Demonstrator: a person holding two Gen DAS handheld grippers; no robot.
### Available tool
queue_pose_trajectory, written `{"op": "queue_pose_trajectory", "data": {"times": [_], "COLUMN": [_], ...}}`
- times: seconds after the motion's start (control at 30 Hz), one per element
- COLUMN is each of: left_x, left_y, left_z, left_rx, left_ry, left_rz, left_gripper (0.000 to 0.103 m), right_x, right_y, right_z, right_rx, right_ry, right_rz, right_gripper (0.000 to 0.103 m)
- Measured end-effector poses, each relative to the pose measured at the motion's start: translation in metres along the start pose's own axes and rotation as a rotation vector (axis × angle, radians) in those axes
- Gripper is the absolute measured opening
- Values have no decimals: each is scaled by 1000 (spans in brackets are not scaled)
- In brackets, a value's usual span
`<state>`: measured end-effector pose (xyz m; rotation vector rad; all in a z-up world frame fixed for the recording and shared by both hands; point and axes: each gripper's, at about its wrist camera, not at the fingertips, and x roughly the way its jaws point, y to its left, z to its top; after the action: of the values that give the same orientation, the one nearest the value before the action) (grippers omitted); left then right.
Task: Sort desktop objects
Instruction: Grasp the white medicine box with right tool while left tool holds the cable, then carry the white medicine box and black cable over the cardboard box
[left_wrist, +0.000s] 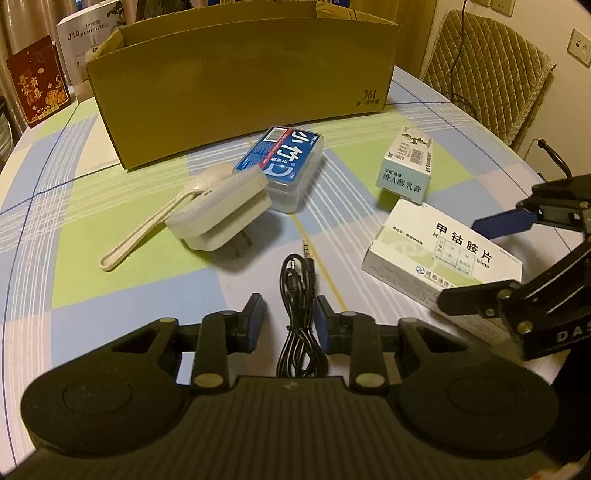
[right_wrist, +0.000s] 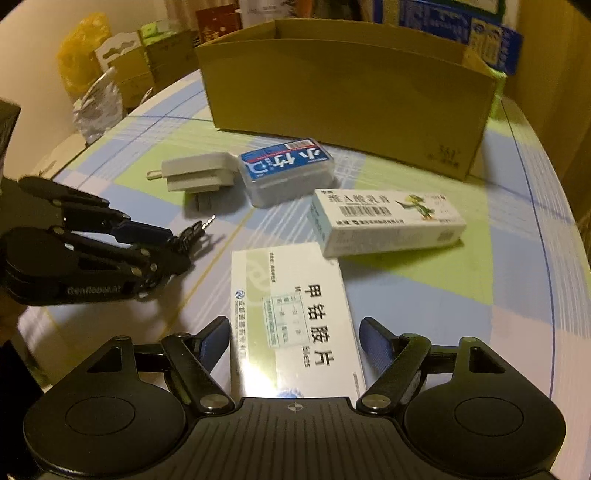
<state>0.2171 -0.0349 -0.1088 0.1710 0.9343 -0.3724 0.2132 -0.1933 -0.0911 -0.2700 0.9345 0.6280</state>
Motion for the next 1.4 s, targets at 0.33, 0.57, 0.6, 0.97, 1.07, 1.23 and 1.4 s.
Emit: {"op": "queue_pose_trajectory", "data": {"times": [0.33, 0.57, 0.6, 0.97, 1.07, 1.23, 1.4], "left_x": [-9, -23, -26, -58, -66, -80, -91], "left_y": [3, 2, 2, -5, -8, -14, -18], "left_z": [-8, -11, -10, -6, -6, -6, -7], "left_rx": [-64, -104, -106, -120, -122, -124, -125], "left_ry": [2, -6, -7, -25, -31, -46, -58], "left_rz": [-20, -25, -23, 8, 8, 7, 6], "left_gripper": [9, 9, 9, 9, 9, 9, 9], "right_x": [9, -12, -17, -52, -62, -78, -87], "right_y": [9, 26, 28, 28, 28, 27, 28], "right_z": [-9, -10, -9, -12, -13, -14, -14], "right_rx": [-12, 4, 11, 78, 84, 97, 99], "right_ry": [2, -54, -65, -104, -116, -135, -146], "right_rz": [-22, 6, 2, -33, -40, -53, -68], "right_gripper": [68, 68, 68, 68, 68, 68, 68]}}
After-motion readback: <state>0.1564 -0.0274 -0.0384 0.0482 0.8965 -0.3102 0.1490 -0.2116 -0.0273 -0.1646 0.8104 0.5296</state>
